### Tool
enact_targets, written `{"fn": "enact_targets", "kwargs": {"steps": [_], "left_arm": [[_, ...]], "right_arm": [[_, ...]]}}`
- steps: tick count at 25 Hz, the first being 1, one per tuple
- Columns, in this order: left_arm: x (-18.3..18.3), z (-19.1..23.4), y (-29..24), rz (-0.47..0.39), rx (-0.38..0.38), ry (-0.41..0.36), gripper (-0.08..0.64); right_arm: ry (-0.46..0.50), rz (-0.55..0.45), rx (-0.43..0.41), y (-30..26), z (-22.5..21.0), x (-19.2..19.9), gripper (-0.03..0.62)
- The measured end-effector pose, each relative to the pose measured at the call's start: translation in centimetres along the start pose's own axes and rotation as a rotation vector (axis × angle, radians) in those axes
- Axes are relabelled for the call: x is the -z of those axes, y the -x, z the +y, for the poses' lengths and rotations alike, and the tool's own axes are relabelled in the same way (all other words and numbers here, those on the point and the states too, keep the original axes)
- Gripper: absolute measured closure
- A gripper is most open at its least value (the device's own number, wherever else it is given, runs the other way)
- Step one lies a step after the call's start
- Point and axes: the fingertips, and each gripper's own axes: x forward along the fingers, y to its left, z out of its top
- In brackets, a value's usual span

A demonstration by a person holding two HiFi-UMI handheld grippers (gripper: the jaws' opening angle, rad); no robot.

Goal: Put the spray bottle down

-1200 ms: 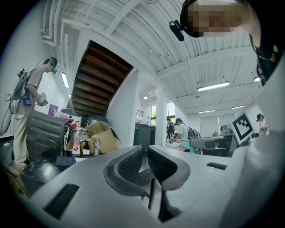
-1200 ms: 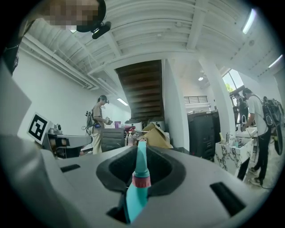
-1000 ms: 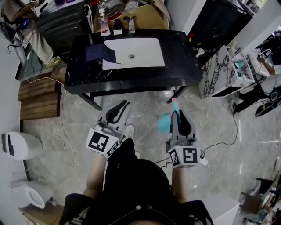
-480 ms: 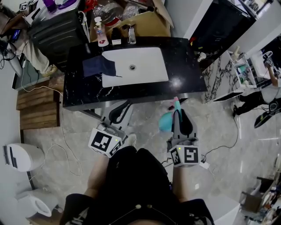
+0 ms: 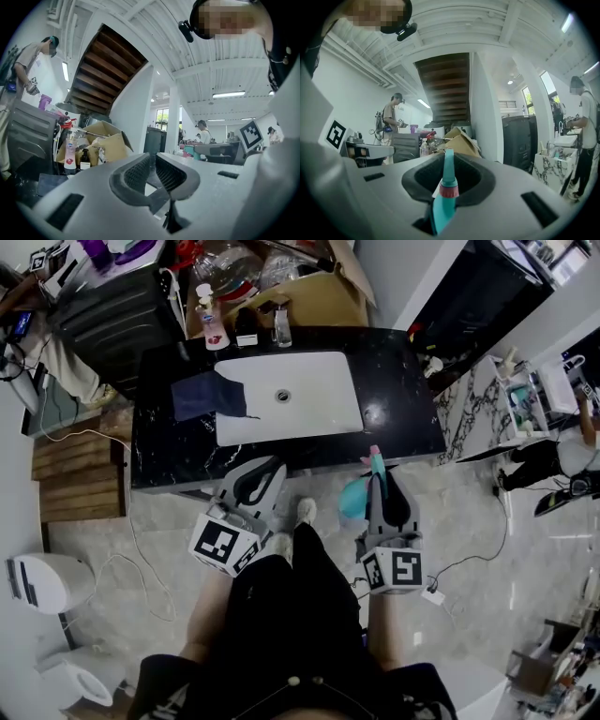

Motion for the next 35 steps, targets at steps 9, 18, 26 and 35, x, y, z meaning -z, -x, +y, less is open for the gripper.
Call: {"fn": "enact_targets", "kwargs": {"steps": [9,18,26,35], "left_arm": [[0.3,2.2,-5.0,0.008,0.014,-0.007,0.518],[0.3,4.4,-11.6,0.016,0.055,-0.008,0.508],[1.1,6.8,-15.0,0.042,-0.010,0.034,0.506],[1.7,8.0,-16.1,0.065,-0.058,0.041,0.506]], "right_arm": [[0.008,-0.030,-0.024,-6.2,-3.4,-0.8,0.526],[0.034,-0.034,-0.064,-14.7,-8.2,-1.0,0.526],[0.050,-0.111,-0.194,-20.6,-12.2,-1.8,0.526],[0.032,-0.118,-0.291,-26.6,-14.8,0.1,0.528]]}}
